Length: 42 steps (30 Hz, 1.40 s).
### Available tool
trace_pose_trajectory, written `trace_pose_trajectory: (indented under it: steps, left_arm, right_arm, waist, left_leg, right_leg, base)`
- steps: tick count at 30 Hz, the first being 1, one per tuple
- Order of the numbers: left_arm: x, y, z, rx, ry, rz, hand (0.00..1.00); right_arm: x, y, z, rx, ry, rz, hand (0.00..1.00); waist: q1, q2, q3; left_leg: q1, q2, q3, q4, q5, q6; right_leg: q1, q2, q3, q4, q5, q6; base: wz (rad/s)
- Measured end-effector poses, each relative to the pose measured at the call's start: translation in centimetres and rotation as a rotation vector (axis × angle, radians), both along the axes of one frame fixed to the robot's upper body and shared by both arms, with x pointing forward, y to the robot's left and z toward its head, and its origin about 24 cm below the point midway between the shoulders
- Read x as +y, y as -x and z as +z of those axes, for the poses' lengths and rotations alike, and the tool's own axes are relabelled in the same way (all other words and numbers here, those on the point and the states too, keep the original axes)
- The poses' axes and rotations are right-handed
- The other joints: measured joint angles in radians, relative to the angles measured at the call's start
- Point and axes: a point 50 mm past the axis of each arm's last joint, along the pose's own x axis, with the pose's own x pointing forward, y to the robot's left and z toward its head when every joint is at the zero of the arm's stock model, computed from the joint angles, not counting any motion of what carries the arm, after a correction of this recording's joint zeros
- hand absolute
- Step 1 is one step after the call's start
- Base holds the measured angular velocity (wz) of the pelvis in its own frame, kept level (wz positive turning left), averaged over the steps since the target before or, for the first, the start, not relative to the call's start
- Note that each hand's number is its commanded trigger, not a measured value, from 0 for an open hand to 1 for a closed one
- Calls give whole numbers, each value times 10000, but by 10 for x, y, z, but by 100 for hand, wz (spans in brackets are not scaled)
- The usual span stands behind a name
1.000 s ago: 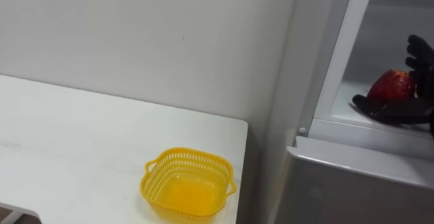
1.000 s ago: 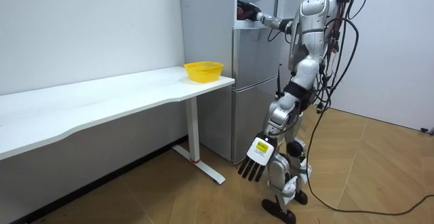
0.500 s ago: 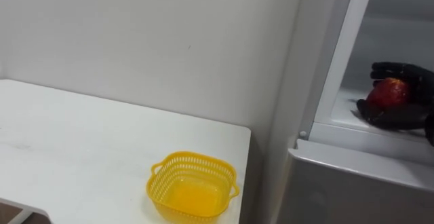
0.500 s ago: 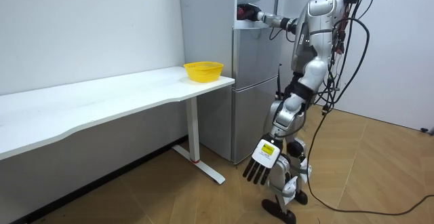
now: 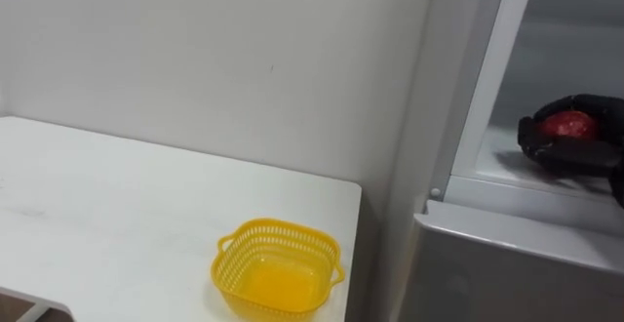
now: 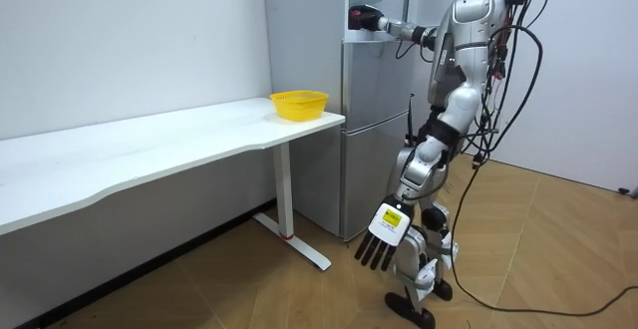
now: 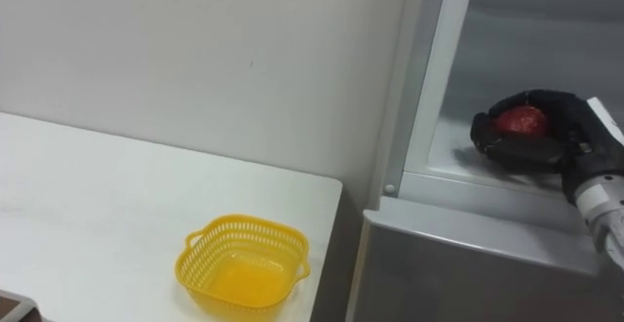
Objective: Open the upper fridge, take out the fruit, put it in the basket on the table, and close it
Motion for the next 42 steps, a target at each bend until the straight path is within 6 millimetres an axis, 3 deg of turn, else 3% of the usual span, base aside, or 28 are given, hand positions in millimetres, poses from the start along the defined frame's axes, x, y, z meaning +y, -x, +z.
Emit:
trace_pose_trajectory:
  steps: [7, 19, 23, 25, 29, 37, 42]
  left_arm:
    - [0, 0, 0, 4, -1, -15, 0]
    - [-2, -5, -1, -46, 157, -235, 0]
    - [-5, -1, -3, 15, 402, -222, 0]
    - [-8, 0, -5, 50, 481, -215, 0]
    - [-10, 9, -7, 262, 544, -117, 0]
    - [-13, 8, -9, 167, 612, -176, 0]
    - [-16, 10, -10, -131, 669, -128, 0]
  right_arm:
    - [4, 0, 0, -82, -98, 48, 100]
    - [34, 5, 16, -858, 365, 816, 100]
    - [46, 10, 28, -1414, 791, 964, 100]
    - [51, 13, 31, -1651, 847, 1087, 100]
    - [67, 24, 40, -2313, 1389, 1387, 100]
    - [85, 44, 46, -3297, 1634, 1377, 100]
    - [107, 74, 56, -4663, 1168, 2311, 100]
  waist:
    - [47, -6, 3]
    - [42, -104, 4]
    - [-87, 37, 44]
    - [-116, 167, 3]
    - [-205, 361, -83]
    - [-392, 349, -78]
    - [-369, 371, -56]
  left_leg:
    - [-11, 0, 11, -14, -1, 0]
    - [-189, 43, 126, 34, -32, -6]
    - [-194, 43, 112, 21, -53, 4]
    - [-188, 48, 177, -9, -55, 7]
    - [-175, 105, 382, -153, -38, -9]
    - [-129, 162, 481, -208, -28, -24]
    - [39, 187, 666, -333, -28, -24]
  right_leg:
    - [-31, -15, 57, 4, 0, 0]
    - [-197, -28, 33, -3, 2, -1]
    - [-211, -28, 53, -5, 1, 0]
    - [-262, -31, 72, -3, 1, 1]
    - [-364, -12, 79, -8, 0, 2]
    - [-374, 28, 93, -20, 0, 1]
    - [-314, 39, 204, -33, 0, 1]
  base:
    - [0]
    - [-1]
    - [-2]
    - [-8]
    - [-13]
    - [-1]
    - [-8]
